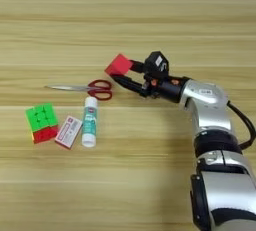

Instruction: Move the objects on the table

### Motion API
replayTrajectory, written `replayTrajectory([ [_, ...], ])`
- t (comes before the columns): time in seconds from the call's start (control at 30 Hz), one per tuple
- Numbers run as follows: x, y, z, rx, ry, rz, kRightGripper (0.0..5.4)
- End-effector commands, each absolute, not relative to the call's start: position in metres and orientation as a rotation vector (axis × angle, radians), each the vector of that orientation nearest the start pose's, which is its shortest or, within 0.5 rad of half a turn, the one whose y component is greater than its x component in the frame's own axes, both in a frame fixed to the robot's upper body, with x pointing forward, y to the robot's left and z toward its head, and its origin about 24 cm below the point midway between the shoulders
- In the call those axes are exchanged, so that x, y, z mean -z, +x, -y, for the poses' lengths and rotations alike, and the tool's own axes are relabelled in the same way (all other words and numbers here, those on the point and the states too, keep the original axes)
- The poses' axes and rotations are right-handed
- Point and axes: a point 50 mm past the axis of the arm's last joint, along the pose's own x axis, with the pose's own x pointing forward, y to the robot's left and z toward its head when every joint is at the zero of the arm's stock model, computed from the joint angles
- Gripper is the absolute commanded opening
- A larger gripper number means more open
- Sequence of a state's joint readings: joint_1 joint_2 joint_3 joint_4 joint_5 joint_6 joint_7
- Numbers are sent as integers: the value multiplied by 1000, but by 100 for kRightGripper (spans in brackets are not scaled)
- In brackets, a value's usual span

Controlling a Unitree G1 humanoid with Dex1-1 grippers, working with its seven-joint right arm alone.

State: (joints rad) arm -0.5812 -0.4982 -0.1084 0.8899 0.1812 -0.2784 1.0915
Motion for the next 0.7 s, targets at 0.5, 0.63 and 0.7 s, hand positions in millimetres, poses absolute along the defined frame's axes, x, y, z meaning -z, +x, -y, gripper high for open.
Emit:
replayTrajectory([
  [0.5,-107,361,278,-406,-422,-146,236],
  [0.63,-98,360,279,-386,-443,-201,236],
  [0.7,-94,359,279,-384,-455,-224,236],
])
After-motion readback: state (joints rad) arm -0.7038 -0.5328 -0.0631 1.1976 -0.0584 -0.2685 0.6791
